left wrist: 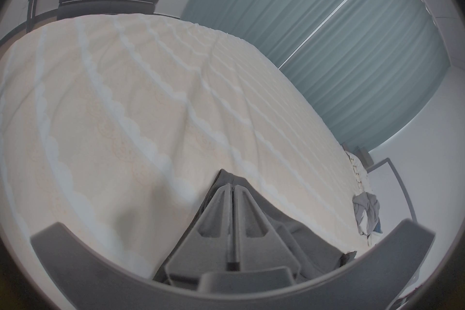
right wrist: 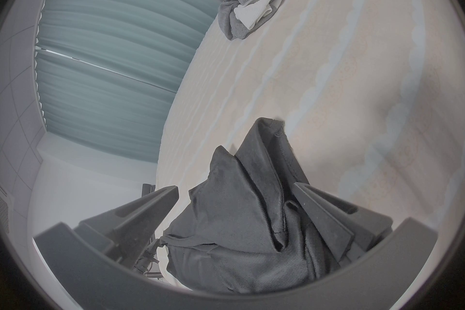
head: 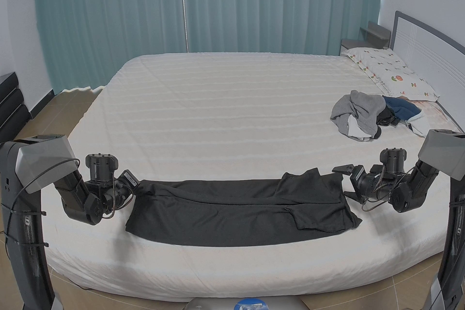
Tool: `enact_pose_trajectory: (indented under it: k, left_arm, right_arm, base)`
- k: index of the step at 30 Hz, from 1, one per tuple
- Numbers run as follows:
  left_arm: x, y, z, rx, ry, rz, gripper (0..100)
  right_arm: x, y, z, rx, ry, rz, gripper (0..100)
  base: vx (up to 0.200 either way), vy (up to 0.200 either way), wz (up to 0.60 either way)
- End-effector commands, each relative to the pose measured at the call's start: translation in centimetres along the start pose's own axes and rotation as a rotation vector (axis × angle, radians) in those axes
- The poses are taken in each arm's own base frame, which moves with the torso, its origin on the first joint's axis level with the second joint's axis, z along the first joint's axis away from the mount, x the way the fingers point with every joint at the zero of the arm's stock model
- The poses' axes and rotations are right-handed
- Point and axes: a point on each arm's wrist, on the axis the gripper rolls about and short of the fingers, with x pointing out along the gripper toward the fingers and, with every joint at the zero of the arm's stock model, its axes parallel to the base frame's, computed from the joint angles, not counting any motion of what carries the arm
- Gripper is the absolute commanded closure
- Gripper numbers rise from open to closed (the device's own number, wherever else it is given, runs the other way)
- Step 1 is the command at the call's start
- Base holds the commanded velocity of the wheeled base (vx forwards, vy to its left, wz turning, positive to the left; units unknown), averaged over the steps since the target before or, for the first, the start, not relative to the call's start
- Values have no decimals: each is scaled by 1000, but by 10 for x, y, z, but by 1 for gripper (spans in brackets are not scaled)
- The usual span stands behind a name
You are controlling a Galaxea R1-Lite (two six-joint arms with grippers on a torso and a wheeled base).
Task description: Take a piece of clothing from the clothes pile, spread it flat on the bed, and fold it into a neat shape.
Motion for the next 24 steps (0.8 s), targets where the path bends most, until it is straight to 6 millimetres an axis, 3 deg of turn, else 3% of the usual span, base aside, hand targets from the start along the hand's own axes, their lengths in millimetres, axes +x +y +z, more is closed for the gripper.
enact_pose_trajectory:
  k: [1, 8, 14, 15, 18, 24]
  left_arm:
    - [-18, -9, 12, -22, -32, -27, 100]
    - [-24, -12, 17, -41, -53, -39, 100]
    - [-25, -14, 21, -67, -74, -56, 100]
    - [-26, -17, 24, -97, -94, -81, 100]
    - [-26, -18, 25, -115, -111, -103, 100]
    - [-25, -17, 24, -117, -110, -102, 100]
  right_arm:
    - [-2, 0, -2, 3, -1, -11, 0]
    - [-11, 9, 0, 3, -11, -17, 0]
    - [-16, 32, -6, 21, -8, -55, 0]
    - [-18, 42, -14, 15, 13, -65, 0]
    - [-15, 48, -23, 6, 25, -90, 0]
    - [-13, 56, -27, -9, -8, -113, 0]
  base:
    - [0, 0, 0]
    - [0, 0, 0]
    - [0, 0, 0]
    - [0, 0, 0]
    - [0, 0, 0]
    - [0, 0, 0]
